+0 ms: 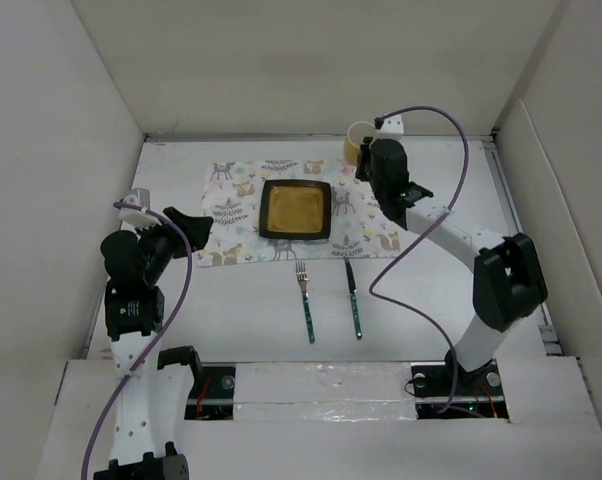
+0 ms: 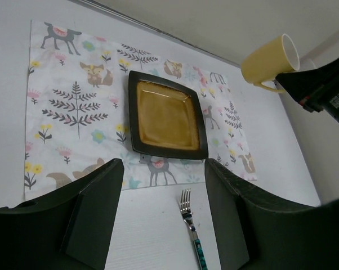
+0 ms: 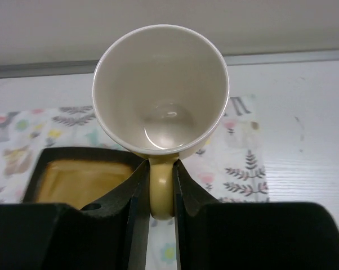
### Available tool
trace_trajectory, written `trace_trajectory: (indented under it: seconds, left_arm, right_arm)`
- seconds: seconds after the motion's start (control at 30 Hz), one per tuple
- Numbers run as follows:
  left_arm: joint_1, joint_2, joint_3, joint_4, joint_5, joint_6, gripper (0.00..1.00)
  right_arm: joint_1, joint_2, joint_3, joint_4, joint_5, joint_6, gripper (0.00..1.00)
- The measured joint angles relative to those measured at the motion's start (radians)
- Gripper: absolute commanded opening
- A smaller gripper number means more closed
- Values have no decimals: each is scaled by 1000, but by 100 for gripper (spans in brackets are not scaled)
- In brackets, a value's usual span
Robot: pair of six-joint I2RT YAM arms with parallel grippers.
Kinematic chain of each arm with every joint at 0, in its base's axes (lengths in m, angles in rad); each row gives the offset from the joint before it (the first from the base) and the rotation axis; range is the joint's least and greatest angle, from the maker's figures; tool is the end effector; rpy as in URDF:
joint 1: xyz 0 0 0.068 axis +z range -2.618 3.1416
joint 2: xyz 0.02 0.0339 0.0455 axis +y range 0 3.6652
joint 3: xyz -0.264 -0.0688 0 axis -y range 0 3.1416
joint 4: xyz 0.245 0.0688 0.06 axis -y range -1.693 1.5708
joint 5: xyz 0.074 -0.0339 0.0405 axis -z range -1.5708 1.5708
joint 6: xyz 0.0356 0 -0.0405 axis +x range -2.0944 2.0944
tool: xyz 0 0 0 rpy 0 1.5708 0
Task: Set the dinner table for one person
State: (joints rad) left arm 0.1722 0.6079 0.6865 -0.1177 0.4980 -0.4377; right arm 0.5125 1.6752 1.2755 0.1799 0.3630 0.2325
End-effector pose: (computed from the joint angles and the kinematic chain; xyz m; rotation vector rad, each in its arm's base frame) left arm 0.1487 0.0086 0.3392 -0.1067 1.6353 -0.6038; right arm 0.3559 0.1857 0.3126 0.0107 1.7809 0.2126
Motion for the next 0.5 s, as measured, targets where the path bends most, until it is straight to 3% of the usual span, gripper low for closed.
trace_trajectory:
  seconds: [0.3, 0.5]
  left_arm:
    - [0, 9, 0, 2, 11, 0, 56]
    - [0, 13, 0, 2, 13, 0, 56]
  right_arm:
    - [-172, 295, 195, -83, -16, -1, 0]
    - [-208, 357, 218, -100, -29, 2, 0]
